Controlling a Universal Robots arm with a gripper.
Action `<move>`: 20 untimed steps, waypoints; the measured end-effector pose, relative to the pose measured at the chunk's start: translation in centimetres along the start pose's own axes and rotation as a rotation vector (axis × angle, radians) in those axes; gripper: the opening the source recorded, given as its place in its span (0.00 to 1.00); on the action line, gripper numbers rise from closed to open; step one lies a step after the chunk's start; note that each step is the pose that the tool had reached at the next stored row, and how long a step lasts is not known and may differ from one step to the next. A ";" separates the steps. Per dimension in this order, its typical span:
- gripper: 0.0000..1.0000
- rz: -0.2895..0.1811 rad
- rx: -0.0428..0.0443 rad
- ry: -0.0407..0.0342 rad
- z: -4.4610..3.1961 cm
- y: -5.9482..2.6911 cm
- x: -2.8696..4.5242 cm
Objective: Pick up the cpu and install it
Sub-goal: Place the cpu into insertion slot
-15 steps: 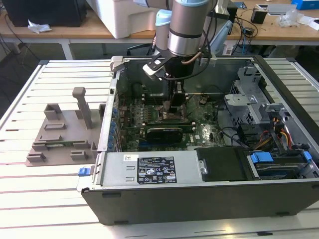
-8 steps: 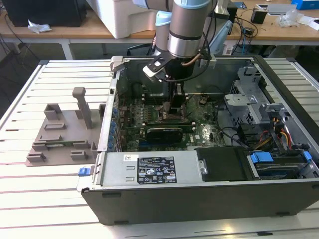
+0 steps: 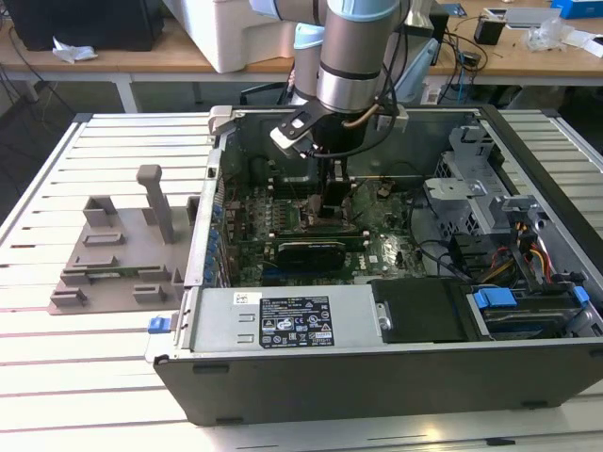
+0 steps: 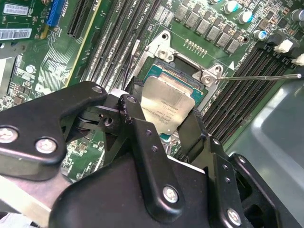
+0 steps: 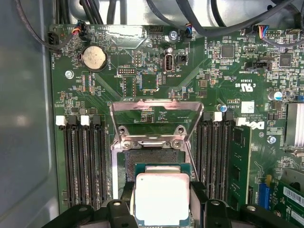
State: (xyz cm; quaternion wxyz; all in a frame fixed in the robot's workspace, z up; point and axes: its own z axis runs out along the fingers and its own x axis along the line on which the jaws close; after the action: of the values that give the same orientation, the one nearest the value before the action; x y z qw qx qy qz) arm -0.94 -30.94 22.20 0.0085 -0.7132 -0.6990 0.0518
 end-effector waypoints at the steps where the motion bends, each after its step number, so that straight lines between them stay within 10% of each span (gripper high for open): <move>1: 0.55 0.000 0.0000 0.0000 0.09 0.01 0.00; 20: 0.55 -0.027 -0.0017 -0.0023 1.47 0.13 0.63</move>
State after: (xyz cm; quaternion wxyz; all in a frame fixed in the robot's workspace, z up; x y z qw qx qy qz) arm -0.93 -30.41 20.68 0.0078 -0.7036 -0.7086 0.0519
